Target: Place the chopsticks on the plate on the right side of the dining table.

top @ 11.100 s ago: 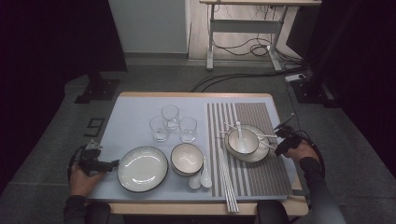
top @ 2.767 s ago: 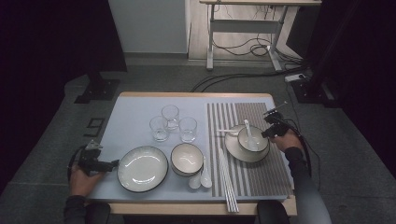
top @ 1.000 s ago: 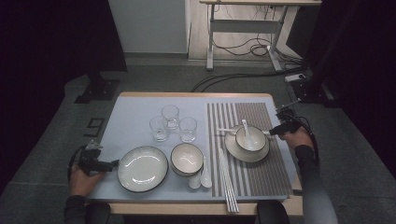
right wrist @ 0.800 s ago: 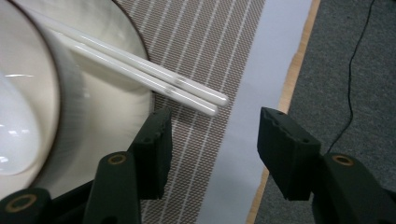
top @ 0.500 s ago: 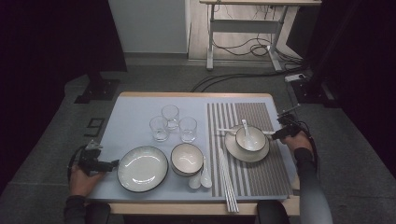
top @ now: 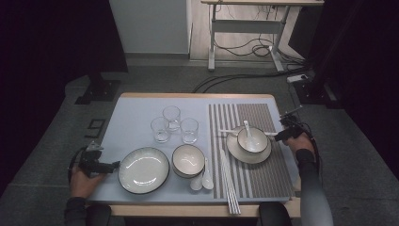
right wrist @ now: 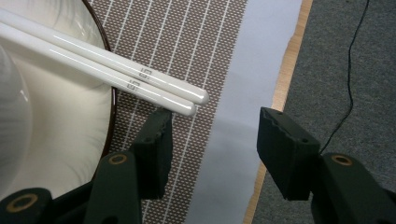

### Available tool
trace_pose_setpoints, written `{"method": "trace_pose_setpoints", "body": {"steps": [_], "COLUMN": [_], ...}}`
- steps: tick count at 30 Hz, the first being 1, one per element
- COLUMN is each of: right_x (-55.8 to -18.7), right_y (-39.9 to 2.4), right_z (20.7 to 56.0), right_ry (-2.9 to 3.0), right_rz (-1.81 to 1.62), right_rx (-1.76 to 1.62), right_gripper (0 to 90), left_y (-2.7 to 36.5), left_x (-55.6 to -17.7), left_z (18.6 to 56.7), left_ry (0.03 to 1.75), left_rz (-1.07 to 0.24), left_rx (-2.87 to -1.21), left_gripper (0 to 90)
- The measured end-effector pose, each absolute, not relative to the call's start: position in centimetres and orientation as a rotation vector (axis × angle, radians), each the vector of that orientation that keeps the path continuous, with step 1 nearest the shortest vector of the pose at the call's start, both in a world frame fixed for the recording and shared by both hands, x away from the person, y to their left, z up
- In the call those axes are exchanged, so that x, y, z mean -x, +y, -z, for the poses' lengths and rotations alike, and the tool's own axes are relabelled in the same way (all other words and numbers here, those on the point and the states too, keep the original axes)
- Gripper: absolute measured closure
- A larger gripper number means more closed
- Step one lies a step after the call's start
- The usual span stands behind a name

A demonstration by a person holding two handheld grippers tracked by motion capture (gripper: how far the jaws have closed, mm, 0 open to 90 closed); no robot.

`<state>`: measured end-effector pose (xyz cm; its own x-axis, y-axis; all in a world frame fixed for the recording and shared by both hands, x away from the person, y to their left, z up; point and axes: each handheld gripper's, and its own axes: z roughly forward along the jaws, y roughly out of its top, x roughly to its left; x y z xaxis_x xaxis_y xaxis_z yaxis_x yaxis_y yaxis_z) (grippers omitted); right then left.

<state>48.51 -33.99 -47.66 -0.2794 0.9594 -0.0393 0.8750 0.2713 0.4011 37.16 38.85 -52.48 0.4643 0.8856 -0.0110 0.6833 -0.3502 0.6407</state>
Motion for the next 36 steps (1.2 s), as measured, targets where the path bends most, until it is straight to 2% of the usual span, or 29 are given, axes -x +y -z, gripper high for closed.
{"method": "trace_pose_setpoints", "body": {"steps": [24, 36], "right_x": [-48.9, -46.8], "right_y": [-34.2, -33.0], "right_z": [48.0, 44.6], "right_ry": [2.238, 2.245], "right_rz": [-0.442, -0.554], "right_rx": [-1.702, -1.611], "right_gripper": [45.4, 44.9], "left_y": [38.8, 38.8], "left_x": [-37.2, -37.2], "left_z": [52.5, 52.5], "left_ry": [1.300, 1.299], "left_rz": [-0.458, -0.458], "left_rx": [-2.139, -2.139], "left_gripper": [0.0, 0.0]}}
